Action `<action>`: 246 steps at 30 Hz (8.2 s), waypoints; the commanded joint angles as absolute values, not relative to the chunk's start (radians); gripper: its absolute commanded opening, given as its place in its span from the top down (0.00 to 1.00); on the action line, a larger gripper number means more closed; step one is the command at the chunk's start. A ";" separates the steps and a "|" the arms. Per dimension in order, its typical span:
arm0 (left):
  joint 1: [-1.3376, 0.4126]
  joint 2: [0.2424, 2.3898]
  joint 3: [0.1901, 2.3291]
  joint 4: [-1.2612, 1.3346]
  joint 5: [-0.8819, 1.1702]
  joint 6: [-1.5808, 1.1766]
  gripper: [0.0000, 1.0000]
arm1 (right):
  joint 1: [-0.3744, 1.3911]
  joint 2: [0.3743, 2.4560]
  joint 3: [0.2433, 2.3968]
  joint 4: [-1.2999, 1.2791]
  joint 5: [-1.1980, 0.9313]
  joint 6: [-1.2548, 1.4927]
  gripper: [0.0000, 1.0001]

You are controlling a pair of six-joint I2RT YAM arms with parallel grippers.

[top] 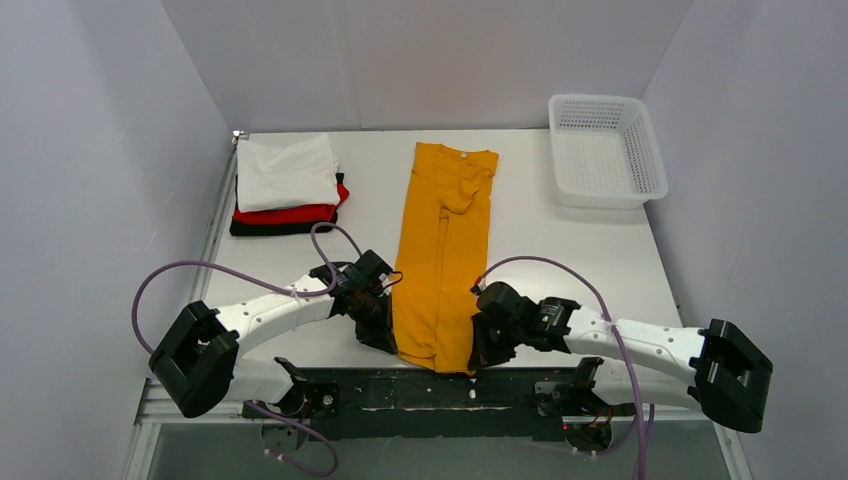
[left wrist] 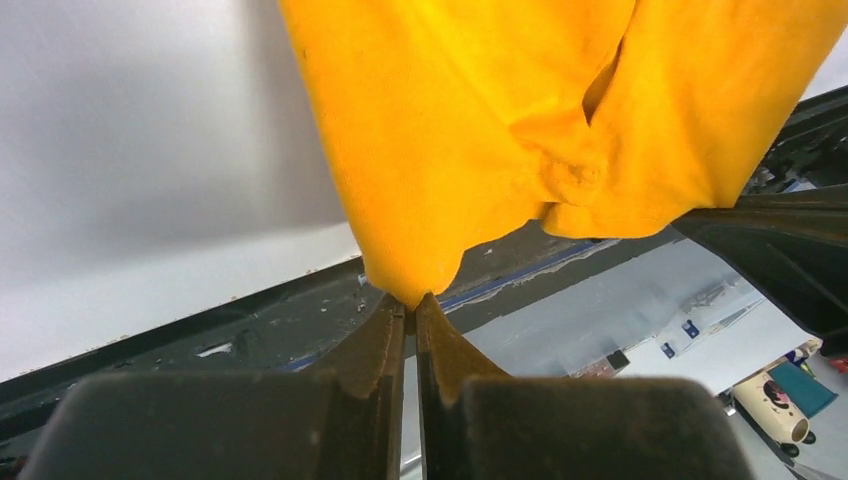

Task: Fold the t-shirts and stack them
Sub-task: Fold the folded rectangular tshirt in 1/3 of the way, then grab one side of the 2/3 rectangular tshirt with both arms, then fold the long partially folded tshirt into a neat square, then put the neatly folded tshirt into the corner of the board with the left arm

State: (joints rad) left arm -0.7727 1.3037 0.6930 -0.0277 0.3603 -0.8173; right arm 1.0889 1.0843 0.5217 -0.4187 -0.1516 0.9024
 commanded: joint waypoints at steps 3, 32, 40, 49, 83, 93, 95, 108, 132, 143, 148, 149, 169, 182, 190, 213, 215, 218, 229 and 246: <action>-0.757 1.301 0.786 -0.154 0.332 -0.794 1.00 | 1.046 1.054 0.629 -0.533 -0.083 0.877 0.99; -0.426 2.175 1.788 -0.181 0.219 -0.544 0.95 | 0.369 1.831 1.351 -0.387 -0.107 0.530 0.99; -0.423 2.204 1.884 -0.238 0.173 -0.521 0.23 | 0.339 1.945 1.502 -0.474 -0.141 0.470 0.50; -0.423 1.961 1.746 -0.323 0.147 -0.489 0.02 | 0.339 1.716 1.340 -0.463 -0.148 0.474 0.19; -0.423 1.880 1.025 0.077 0.278 -0.838 0.54 | 0.474 1.538 0.691 -0.106 -0.101 0.895 0.61; -0.424 1.927 1.052 0.082 0.276 -0.833 1.00 | 0.509 1.575 0.654 -0.110 -0.082 0.927 0.97; -0.423 1.937 1.044 0.109 0.287 -0.831 1.00 | 0.511 1.562 0.650 -0.113 -0.088 0.923 0.99; -0.465 1.442 0.722 -0.058 0.218 -0.783 1.00 | 0.636 1.331 0.670 -0.463 -0.265 0.784 0.99; -0.609 0.751 0.875 -0.517 0.130 -0.773 1.00 | 0.742 0.900 0.778 -0.791 -0.642 0.788 0.99; -0.548 1.163 1.131 -0.281 0.015 -0.671 1.00 | 0.457 1.102 1.003 -0.832 -0.605 0.544 0.99; -0.479 1.338 1.225 -0.229 -0.016 -0.636 1.00 | 0.372 1.248 1.100 -0.782 -0.614 0.518 0.99; -0.471 1.372 1.243 -0.214 -0.015 -0.623 1.00 | 0.355 1.285 1.128 -0.780 -0.621 0.508 0.99; -0.369 1.919 1.578 -0.273 0.045 -0.579 1.00 | 0.216 1.858 1.387 -0.639 -0.644 0.474 0.99; -0.361 1.986 1.787 -0.407 0.033 -0.558 0.02 | 0.193 1.970 1.655 -0.800 -0.413 0.477 0.33; -0.359 1.843 1.639 -0.322 0.340 -0.531 0.02 | 0.211 1.739 1.429 -0.541 -0.591 0.551 0.19; -0.409 2.005 1.355 -0.211 0.289 -0.576 0.10 | 0.240 1.193 0.843 -0.380 -0.310 0.683 0.12; -0.429 2.010 1.331 -0.195 0.256 -0.598 0.17 | 0.236 1.134 0.829 -0.386 -0.238 0.691 0.12; -0.467 2.017 1.314 -0.202 0.190 -0.610 0.24 | 0.232 1.039 0.806 -0.394 -0.117 0.711 0.12; -0.643 2.172 1.433 -0.323 -0.117 -0.705 0.64 | 0.223 0.772 0.666 -0.379 0.149 0.740 0.09; -0.617 2.192 1.897 -0.536 -0.601 -0.321 1.00 | 0.214 0.784 0.669 -0.378 0.168 0.631 0.10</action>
